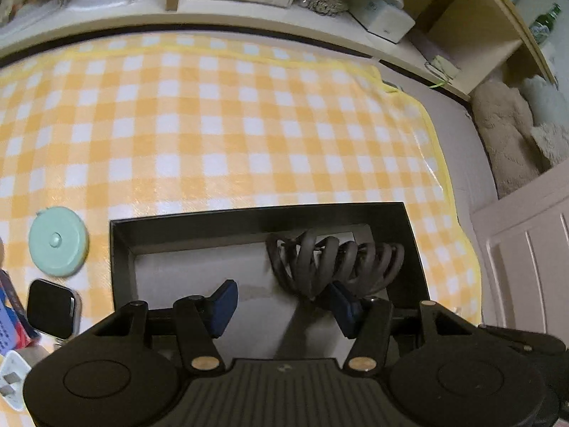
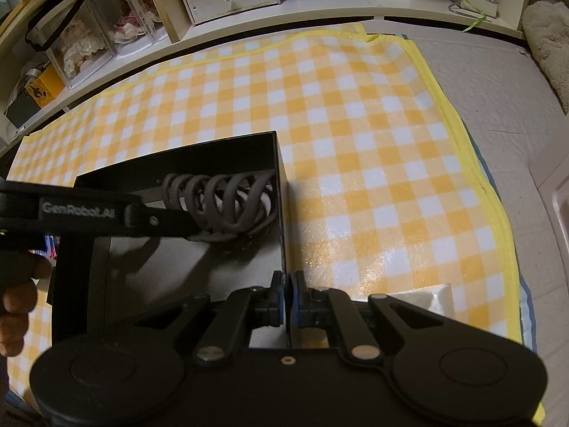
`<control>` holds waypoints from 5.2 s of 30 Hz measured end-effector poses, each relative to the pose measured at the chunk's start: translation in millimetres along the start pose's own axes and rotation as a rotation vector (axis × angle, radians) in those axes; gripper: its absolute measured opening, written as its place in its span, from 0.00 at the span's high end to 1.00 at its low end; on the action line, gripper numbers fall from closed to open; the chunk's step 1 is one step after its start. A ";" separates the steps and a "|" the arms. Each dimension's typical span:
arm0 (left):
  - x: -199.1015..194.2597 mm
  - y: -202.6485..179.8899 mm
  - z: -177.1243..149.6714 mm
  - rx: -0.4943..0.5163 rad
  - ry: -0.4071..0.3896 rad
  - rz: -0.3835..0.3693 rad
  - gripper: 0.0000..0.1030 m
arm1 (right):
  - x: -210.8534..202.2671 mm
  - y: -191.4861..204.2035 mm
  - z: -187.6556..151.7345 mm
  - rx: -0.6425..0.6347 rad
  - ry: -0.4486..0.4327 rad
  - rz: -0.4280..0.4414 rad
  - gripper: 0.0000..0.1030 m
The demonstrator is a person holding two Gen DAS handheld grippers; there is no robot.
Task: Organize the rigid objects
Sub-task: 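Lower the hair clip into the black box and open the left tool, then move the left tool to the printed card box and grasp it, then carry the card box with the left tool into the black box and release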
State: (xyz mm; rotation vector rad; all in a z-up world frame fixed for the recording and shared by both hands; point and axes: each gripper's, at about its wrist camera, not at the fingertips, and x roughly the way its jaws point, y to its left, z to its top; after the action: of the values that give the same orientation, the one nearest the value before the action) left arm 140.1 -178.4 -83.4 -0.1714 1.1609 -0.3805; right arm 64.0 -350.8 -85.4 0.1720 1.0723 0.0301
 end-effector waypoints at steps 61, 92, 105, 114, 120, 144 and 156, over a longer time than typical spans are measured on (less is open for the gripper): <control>-135.2 6.1 -67.9 0.202 -0.246 0.114 0.00 | -1.1 -0.3 1.0 -0.005 -0.010 -0.010 0.96; -89.7 163.3 -45.8 -0.481 -0.216 0.353 0.00 | 2.5 3.0 1.9 -0.006 -0.002 -0.036 0.95; -67.6 170.4 -38.7 -0.499 -0.146 0.414 0.03 | 8.5 5.2 1.7 -0.016 0.021 -0.048 0.96; -70.1 170.3 -40.9 -0.466 -0.160 0.438 0.13 | 8.6 5.5 2.2 -0.034 0.024 -0.054 0.96; -86.7 173.4 -45.0 -0.460 -0.213 0.418 0.14 | 8.5 5.8 1.9 -0.034 0.024 -0.054 0.96; -128.3 44.8 -54.2 -0.164 -0.296 0.043 0.14 | 8.3 7.6 -0.5 -0.041 0.023 -0.054 0.97; -48.4 -6.2 -67.7 -0.109 -0.112 -0.054 0.13 | 8.6 7.0 -0.3 -0.032 0.028 -0.061 0.97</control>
State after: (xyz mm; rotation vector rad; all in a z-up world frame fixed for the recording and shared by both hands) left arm 60.2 -161.5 -66.5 -0.3155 1.0686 -0.3510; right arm 68.3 -342.9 -92.0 0.1097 1.1035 -0.0054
